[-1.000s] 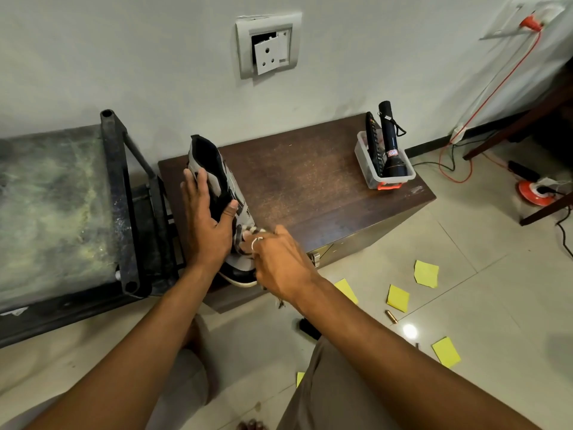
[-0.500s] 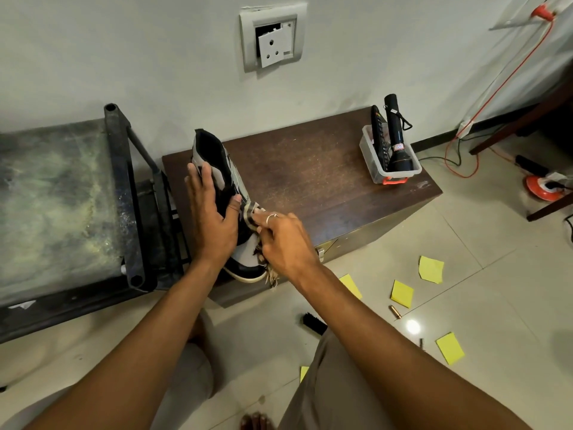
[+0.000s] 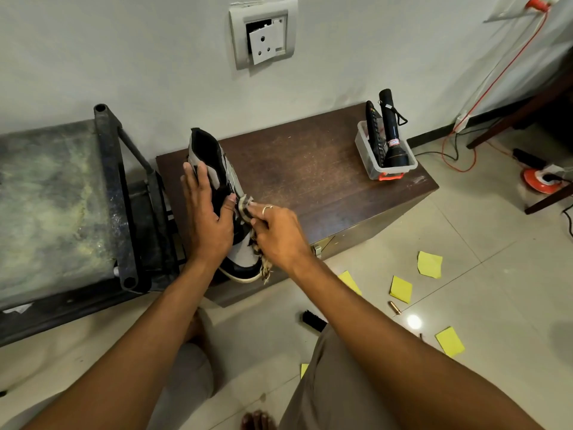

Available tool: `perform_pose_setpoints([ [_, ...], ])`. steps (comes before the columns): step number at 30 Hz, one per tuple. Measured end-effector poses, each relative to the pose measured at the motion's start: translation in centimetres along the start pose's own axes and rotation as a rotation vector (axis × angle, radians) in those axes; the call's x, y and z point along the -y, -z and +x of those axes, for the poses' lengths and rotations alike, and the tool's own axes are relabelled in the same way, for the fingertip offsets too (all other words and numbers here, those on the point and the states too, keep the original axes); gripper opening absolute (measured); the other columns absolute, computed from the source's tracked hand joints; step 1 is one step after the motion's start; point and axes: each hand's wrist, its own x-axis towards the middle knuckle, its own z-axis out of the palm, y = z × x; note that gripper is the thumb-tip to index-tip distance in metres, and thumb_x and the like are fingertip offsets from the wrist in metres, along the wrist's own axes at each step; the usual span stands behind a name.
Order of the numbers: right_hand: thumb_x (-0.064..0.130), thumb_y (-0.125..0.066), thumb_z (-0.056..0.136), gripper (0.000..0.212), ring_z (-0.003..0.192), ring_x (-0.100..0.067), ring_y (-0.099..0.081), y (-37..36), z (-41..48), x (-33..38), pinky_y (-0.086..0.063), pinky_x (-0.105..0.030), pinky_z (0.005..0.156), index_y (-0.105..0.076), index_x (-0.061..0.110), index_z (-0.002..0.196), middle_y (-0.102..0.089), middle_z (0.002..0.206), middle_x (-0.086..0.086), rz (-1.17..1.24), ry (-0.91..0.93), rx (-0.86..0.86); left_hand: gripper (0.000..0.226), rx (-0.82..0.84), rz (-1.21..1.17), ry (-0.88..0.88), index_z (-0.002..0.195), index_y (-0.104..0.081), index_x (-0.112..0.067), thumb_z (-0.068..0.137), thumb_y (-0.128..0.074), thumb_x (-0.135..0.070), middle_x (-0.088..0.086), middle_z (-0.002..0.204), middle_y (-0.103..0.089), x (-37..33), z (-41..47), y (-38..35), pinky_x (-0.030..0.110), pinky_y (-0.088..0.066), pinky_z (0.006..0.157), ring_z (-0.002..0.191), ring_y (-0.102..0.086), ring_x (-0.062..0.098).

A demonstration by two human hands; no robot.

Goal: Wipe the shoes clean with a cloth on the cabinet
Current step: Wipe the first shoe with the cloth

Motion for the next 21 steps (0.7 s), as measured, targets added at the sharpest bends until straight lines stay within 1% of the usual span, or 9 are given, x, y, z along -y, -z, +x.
perform_pose_setpoints([
  [2, 0.007, -0.058, 0.101, 0.033, 0.118, -0.023, -0.064, -1.0, -0.2, 0.0, -0.052, -0.035, 0.106, -0.069, 0.017, 0.13, -0.072, 0.126, -0.001, -0.032, -0.019, 0.02, 0.076, 0.001, -0.001, -0.003, 0.163, -0.006, -0.021, 0.104, -0.055, -0.021, 0.004, 0.171, 0.006, 0.1, 0.1, 0.0, 0.02, 0.007, 0.122, 0.157, 0.009, 0.021],
  [4, 0.006, -0.056, 0.101, 0.033, 0.114, -0.021, -0.067, -0.1, -0.8, -0.1, -0.053, -0.032, 0.103, -0.069, 0.015, 0.13, -0.073, 0.125, -0.003, -0.047, -0.019, 0.073, 0.076, 0.001, 0.008, 0.004, 0.163, -0.004, -0.023, 0.105, -0.054, -0.021, 0.003, 0.171, 0.007, 0.2, 0.1, -0.1, 0.03, 0.004, 0.125, 0.157, 0.009, 0.019],
  [7, 0.007, -0.057, 0.101, 0.031, 0.104, -0.017, -0.071, 1.5, -1.5, -0.7, -0.054, -0.022, 0.089, -0.072, 0.014, 0.127, -0.075, 0.121, -0.002, -0.113, -0.035, 0.194, 0.073, -0.006, 0.0, -0.001, 0.163, -0.005, -0.023, 0.105, -0.05, -0.02, 0.002, 0.171, 0.007, 0.4, 0.1, -0.1, 0.033, 0.002, 0.126, 0.157, 0.008, 0.019],
  [9, 0.006, -0.059, 0.1, 0.028, 0.101, -0.015, -0.072, 2.1, -1.1, -1.1, -0.057, -0.025, 0.089, -0.074, 0.013, 0.121, -0.075, 0.12, 0.0, -0.12, -0.046, 0.241, 0.072, -0.01, -0.009, -0.002, 0.163, -0.006, -0.021, 0.105, -0.048, -0.019, 0.003, 0.171, 0.006, 0.4, 0.1, -0.1, 0.035, 0.001, 0.127, 0.158, 0.008, 0.019],
  [12, 0.008, -0.058, 0.1, 0.029, 0.099, -0.016, -0.069, 1.9, 0.7, -1.0, -0.058, -0.033, 0.09, -0.075, 0.021, 0.12, -0.076, 0.113, 0.003, -0.107, 0.057, 0.067, 0.07, -0.01, -0.009, 0.009, 0.163, -0.006, -0.019, 0.106, -0.046, -0.021, 0.004, 0.171, 0.006, 0.3, 0.1, -0.2, 0.037, 0.001, 0.127, 0.158, 0.007, 0.02],
  [14, 0.009, -0.056, 0.101, 0.03, 0.098, -0.018, -0.058, 0.7, 1.9, -0.4, -0.049, -0.028, 0.083, -0.073, 0.024, 0.121, -0.074, 0.115, 0.005, -0.142, 0.147, -0.086, 0.069, -0.01, -0.005, 0.003, 0.163, -0.007, -0.018, 0.106, -0.044, -0.023, 0.005, 0.171, 0.006, 0.2, 0.0, -0.1, 0.034, 0.001, 0.127, 0.158, 0.007, 0.021],
  [15, 0.009, -0.055, 0.102, 0.029, 0.095, -0.018, -0.053, -0.2, 2.4, -0.2, -0.046, -0.027, 0.079, -0.073, 0.024, 0.12, -0.073, 0.116, 0.005, -0.173, 0.183, -0.085, 0.068, -0.011, 0.001, -0.001, 0.163, -0.007, -0.017, 0.106, -0.043, -0.024, 0.006, 0.171, 0.006, 0.3, 0.0, -0.1, 0.032, 0.002, 0.126, 0.158, 0.007, 0.021],
  [18, 0.009, -0.052, 0.101, 0.03, 0.088, -0.013, -0.042, -2.2, 3.3, -0.6, -0.053, -0.033, 0.075, -0.069, 0.024, 0.121, -0.07, 0.116, -0.001, -0.237, 0.169, 0.014, 0.067, -0.013, -0.011, -0.001, 0.163, -0.007, -0.018, 0.106, -0.042, -0.021, 0.005, 0.171, 0.006, 0.3, -0.1, 0.1, 0.022, 0.005, 0.123, 0.158, 0.007, 0.02],
  [21, 0.005, -0.052, 0.097, 0.045, 0.082, -0.013, -0.038, -1.1, 2.7, -1.4, -0.048, -0.031, 0.064, -0.065, 0.036, 0.127, -0.067, 0.112, 0.002, -0.356, 0.229, 0.102, 0.068, -0.009, -0.02, 0.017, 0.163, -0.006, -0.019, 0.106, -0.042, -0.017, 0.003, 0.171, 0.007, 0.3, -0.1, 0.0, 0.021, 0.005, 0.123, 0.157, 0.008, 0.017],
])
